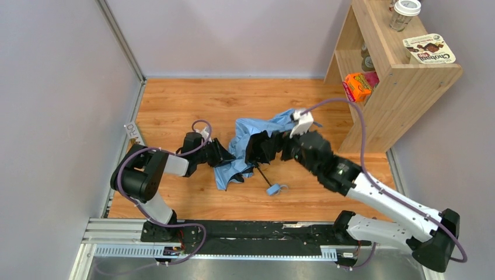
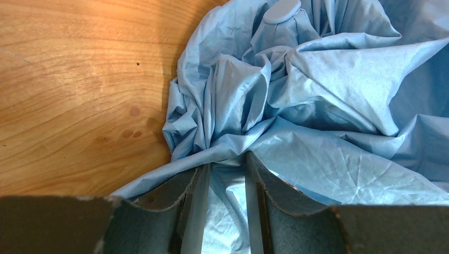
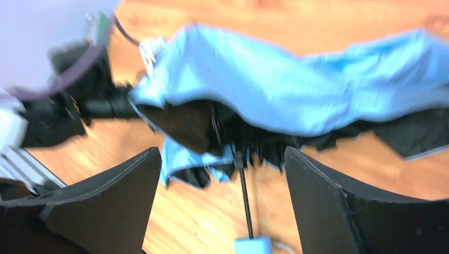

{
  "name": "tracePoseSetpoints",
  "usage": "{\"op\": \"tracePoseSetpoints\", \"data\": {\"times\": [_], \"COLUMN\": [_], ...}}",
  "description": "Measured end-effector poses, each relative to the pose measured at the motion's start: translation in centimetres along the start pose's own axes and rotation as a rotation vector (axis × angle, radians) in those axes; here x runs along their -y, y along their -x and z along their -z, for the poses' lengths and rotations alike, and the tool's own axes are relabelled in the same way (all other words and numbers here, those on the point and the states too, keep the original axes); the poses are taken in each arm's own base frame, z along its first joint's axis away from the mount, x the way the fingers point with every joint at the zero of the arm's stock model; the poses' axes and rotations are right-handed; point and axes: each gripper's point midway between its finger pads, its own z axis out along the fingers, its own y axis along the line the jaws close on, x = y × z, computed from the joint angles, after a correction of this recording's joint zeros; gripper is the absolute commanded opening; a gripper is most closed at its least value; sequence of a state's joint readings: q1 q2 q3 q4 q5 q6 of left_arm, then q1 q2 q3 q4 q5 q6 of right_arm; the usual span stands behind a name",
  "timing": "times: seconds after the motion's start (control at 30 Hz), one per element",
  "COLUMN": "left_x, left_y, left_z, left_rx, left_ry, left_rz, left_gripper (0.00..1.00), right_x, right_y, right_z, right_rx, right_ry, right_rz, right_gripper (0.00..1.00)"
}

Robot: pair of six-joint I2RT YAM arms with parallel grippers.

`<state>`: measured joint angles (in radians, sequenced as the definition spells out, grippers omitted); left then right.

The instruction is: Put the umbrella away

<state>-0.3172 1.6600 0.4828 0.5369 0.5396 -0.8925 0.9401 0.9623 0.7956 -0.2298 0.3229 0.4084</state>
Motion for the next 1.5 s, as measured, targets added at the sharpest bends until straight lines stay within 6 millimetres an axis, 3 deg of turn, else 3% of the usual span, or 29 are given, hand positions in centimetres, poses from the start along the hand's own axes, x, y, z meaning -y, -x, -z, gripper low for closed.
{"op": "tracePoseSetpoints", "data": {"times": [0.1, 0.17, 0.2, 0.27, 0.37, 0.47, 0.57, 0.63, 0.67, 0.7, 0.73, 0.83, 0.97, 1.07, 1.2, 1.27, 1.4, 1.43, 1.5], "left_x": [0.0, 0.1, 0.1, 0.3, 0.6, 1.4, 4.2, 6.7, 7.8, 8.9, 10.3, 12.9, 14.8, 12.0, 6.5, 5.8, 6.5, 6.6, 6.3], "left_y": [0.0, 0.2, 0.2, 0.3, 0.6, 0.7, 1.7, 2.7, 3.1, 3.7, 4.4, 6.2, 10.1, 11.4, 9.9, 9.4, 8.3, 8.0, 7.6], "left_z": [0.2, 0.4, 0.6, 0.8, 1.3, 2.2, 4.3, 6.4, 7.3, 8.4, 9.4, 10.7, 8.7, 5.4, 2.3, 1.6, 0.1, -0.5, -1.7], "left_rx": [0.009, 0.024, 0.03, 0.037, 0.051, 0.06, 0.115, 0.178, 0.205, 0.236, 0.268, 0.305, 0.268, 0.195, 0.062, 0.024, -0.039, -0.058, -0.082], "left_ry": [0.001, 0.004, 0.006, 0.009, 0.018, 0.015, -0.034, -0.077, -0.095, -0.107, -0.122, -0.131, -0.097, -0.038, 0.058, 0.047, -0.02, -0.033, -0.041], "left_rz": [-0.006, -0.013, -0.017, -0.023, -0.038, -0.056, -0.112, -0.172, -0.199, -0.225, -0.254, -0.305, -0.315, -0.254, -0.141, -0.125, -0.144, -0.149, -0.149], "left_gripper": [0.39, 0.39, 0.4, 0.41, 0.45, 0.52, 0.56, 0.61, 0.62, 0.7, 0.75, 0.76, 0.77, 0.77, 0.78, 0.78, 0.79, 0.79, 0.79], "right_x": [-0.4, -1.0, -1.7, -3.3, -4.6, -3.2, 0.6, 2.8, 3.5, 3.9, 4.1, 3.7, 3.1, 3.1, 3.6, 3.7, 3.6, 3.5, 3.5], "right_y": [6.5, 10.2, 11.5, 11.9, 8.7, 1.0, -8.4, -13.3, -14.7, -15.7, -16.2, -15.6, -14.4, -14.1, -13.6, -13.3, -13.2, -13.3, -13.4], "right_z": [0.0, -0.7, -1.3, -3.0, -6.7, -10.1, -9.8, -8.8, -8.4, -8.2, -8.4, -9.9, -11.0, -11.2, -11.5, -11.6, -11.7, -11.7, -11.7], "right_rx": [0.049, 0.073, 0.077, 0.047, -0.063, -0.223, -0.361, -0.425, -0.443, -0.451, -0.446, -0.383, -0.315, -0.303, -0.288, -0.278, -0.274, -0.276, -0.281], "right_ry": [0.028, 0.042, 0.061, 0.116, 0.174, 0.157, 0.102, 0.072, 0.065, 0.063, 0.066, 0.093, 0.123, 0.126, 0.123, 0.126, 0.139, 0.142, 0.141], "right_rz": [-0.032, -0.028, -0.022, -0.008, -0.001, -0.007, -0.011, -0.001, 0.005, 0.011, 0.017, 0.023, 0.023, 0.026, 0.017, 0.013, 0.009, 0.009, 0.002], "right_gripper": [0.88, 0.78, 0.74, 0.65, 0.42, 0.36, 0.32, 0.3, 0.28, 0.27, 0.27, 0.26, 0.26, 0.26, 0.26, 0.25, 0.27, 0.32, 0.58]}}
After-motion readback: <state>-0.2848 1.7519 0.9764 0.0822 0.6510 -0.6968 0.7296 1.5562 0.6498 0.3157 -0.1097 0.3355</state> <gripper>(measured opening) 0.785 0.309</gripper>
